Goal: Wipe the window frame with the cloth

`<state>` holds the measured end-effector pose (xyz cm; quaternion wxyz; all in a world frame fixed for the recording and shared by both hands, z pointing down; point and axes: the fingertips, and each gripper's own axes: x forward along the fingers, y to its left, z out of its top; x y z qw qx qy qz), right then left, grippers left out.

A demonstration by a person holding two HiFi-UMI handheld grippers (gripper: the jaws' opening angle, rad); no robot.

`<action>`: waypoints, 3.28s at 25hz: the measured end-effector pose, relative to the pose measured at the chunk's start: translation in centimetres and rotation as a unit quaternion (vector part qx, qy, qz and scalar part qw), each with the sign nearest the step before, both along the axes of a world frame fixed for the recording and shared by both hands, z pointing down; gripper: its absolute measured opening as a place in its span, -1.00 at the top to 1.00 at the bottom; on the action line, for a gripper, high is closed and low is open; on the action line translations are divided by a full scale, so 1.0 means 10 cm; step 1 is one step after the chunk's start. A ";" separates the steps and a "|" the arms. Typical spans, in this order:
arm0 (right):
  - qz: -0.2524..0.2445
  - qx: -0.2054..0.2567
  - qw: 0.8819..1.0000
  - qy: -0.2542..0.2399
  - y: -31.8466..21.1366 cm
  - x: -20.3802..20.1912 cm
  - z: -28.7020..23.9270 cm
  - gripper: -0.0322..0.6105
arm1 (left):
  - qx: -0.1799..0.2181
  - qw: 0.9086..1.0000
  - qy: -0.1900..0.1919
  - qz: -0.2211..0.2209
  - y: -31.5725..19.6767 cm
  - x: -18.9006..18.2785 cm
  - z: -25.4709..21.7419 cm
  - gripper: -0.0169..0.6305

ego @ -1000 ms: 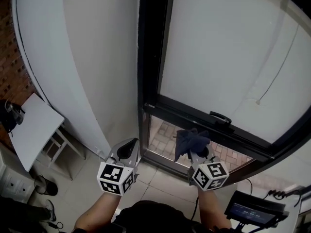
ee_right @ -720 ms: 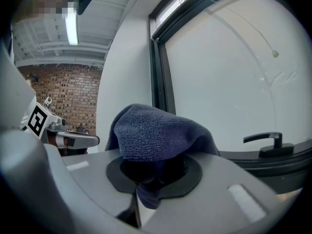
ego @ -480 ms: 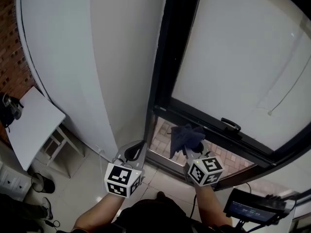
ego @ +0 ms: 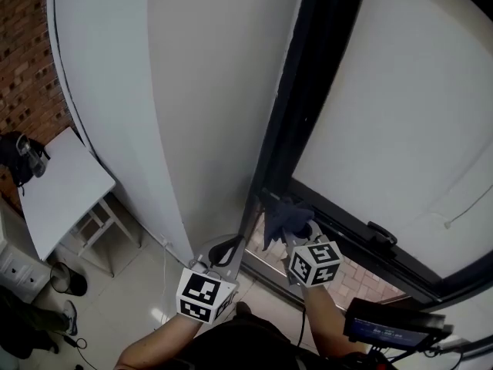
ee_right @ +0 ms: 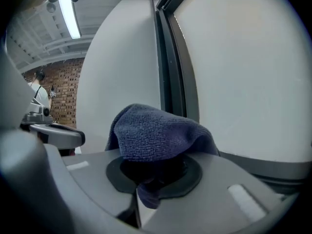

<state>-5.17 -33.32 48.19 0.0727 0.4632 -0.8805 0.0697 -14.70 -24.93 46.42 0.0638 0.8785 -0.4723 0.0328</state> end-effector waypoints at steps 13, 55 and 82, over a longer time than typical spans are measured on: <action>-0.027 -0.027 0.999 0.034 -0.72 -0.26 0.37 0.75 | -0.008 1.000 -0.014 -0.005 -0.31 0.15 0.16 0.97; -0.055 0.079 0.995 0.035 -0.80 -0.21 -1.68 0.75 | 0.054 0.998 -0.008 0.012 -0.66 0.40 -0.70 0.97; -0.072 0.179 0.980 0.046 -0.80 -0.22 -3.06 0.75 | 0.138 0.990 0.026 0.011 -0.92 0.49 -2.14 0.97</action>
